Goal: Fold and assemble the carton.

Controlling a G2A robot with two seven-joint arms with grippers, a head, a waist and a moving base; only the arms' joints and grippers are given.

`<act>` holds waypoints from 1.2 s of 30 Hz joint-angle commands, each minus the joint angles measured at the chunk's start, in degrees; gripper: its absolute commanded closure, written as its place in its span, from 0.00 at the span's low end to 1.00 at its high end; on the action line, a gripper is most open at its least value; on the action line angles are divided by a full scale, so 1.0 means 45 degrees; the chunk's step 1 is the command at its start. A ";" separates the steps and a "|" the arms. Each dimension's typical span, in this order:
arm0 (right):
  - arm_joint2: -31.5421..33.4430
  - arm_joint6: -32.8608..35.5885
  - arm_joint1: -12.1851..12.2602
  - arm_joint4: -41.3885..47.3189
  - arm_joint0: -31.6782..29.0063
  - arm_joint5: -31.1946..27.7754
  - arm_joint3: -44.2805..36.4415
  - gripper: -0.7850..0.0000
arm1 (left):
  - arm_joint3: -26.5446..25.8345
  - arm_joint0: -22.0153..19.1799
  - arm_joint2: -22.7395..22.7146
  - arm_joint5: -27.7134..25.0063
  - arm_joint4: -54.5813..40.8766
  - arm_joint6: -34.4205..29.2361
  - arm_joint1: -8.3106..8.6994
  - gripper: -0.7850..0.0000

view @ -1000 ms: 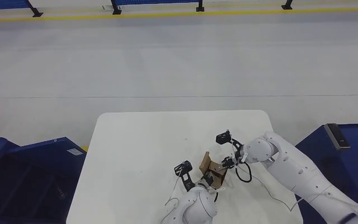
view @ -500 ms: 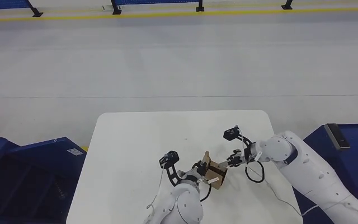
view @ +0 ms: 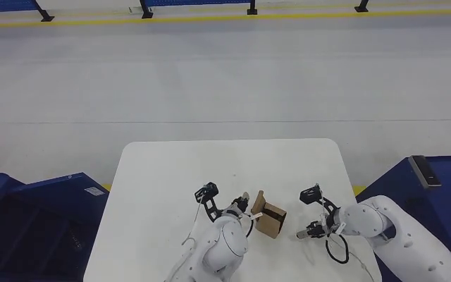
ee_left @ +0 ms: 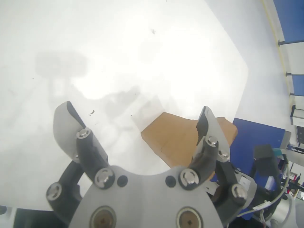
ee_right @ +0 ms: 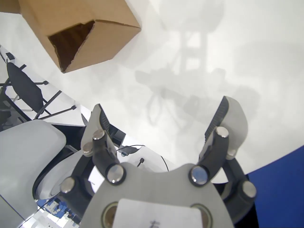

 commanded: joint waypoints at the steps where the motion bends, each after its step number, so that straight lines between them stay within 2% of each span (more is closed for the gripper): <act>1: -0.0152 -0.0202 -0.0079 0.0070 0.0121 0.0266 0.0136 0.00 | 0.0275 -0.0079 0.0129 0.0000 0.0163 -0.0386 -0.0070 0.00; 9: -0.0748 -0.0697 -0.0406 0.0665 0.0810 0.0277 0.0785 0.00 | -0.0275 0.0332 0.0264 0.0000 0.0542 -0.1639 -0.0118 0.00; 15: -0.1096 -0.0727 -0.0588 0.0691 0.1269 0.0359 0.1058 0.00 | -0.0531 0.0715 0.0597 -0.0044 0.0793 -0.1996 -0.0066 0.00; 24: -0.1315 -0.0941 -0.0750 0.0765 0.1436 0.0251 0.1224 0.00 | 0.0415 0.0517 0.0952 -0.0627 0.0119 -0.1625 -0.0267 0.00; 28: -0.1322 -0.1062 -0.0788 0.0758 0.1405 0.0209 0.1313 0.00 | 0.0483 0.0602 0.1053 -0.0712 -0.0046 -0.1207 -0.0342 0.00; 36: -0.1007 -0.1238 -0.0767 0.0795 0.1161 0.0041 0.1090 0.00 | 0.0267 0.0830 0.0533 -0.0616 -0.0288 -0.0612 -0.0338 0.00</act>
